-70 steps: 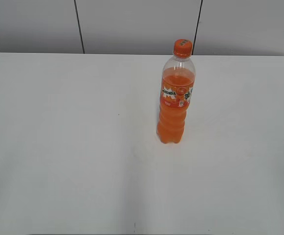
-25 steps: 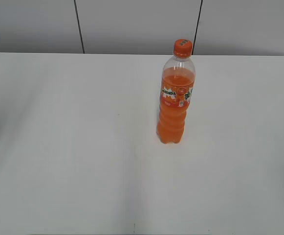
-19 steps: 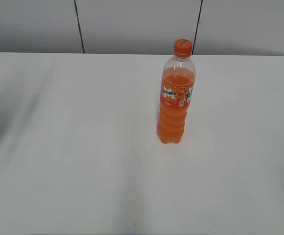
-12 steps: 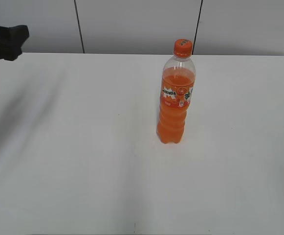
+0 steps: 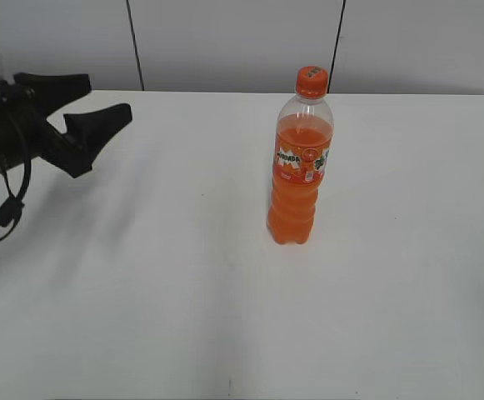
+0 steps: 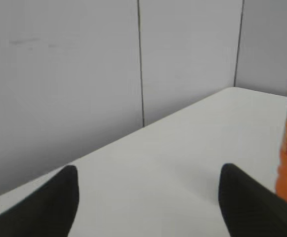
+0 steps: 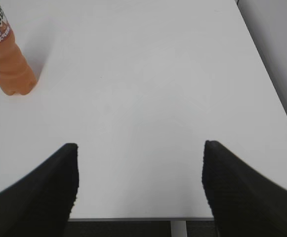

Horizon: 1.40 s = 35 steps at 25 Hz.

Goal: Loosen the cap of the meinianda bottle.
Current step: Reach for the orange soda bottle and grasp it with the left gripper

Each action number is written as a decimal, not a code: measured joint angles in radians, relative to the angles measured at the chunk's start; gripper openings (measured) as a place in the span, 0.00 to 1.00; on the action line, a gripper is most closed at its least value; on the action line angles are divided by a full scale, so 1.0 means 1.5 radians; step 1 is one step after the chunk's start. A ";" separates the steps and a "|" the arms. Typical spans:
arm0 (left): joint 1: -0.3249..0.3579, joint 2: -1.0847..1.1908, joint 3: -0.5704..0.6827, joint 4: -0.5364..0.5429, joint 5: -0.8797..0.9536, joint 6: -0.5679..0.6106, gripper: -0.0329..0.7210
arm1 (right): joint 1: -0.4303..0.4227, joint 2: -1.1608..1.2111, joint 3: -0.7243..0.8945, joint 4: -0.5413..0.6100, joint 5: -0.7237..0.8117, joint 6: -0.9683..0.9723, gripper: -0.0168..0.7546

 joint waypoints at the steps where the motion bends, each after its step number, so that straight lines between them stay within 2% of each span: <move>1: 0.000 0.018 0.000 0.008 -0.011 0.000 0.75 | 0.000 0.000 0.000 0.000 0.000 0.000 0.78; 9: -0.005 0.114 -0.001 0.043 -0.018 0.002 0.75 | 0.000 0.000 0.000 0.000 0.000 0.000 0.78; 14: -0.061 0.145 -0.013 0.046 -0.020 0.033 0.75 | 0.000 0.000 0.000 0.000 0.000 0.000 0.78; 25: -0.167 0.200 -0.108 0.047 -0.023 0.038 0.75 | 0.000 0.000 0.000 0.000 0.000 0.000 0.78; 35: -0.195 0.268 -0.149 0.044 -0.022 0.038 0.79 | 0.000 0.000 0.000 0.000 0.000 0.000 0.78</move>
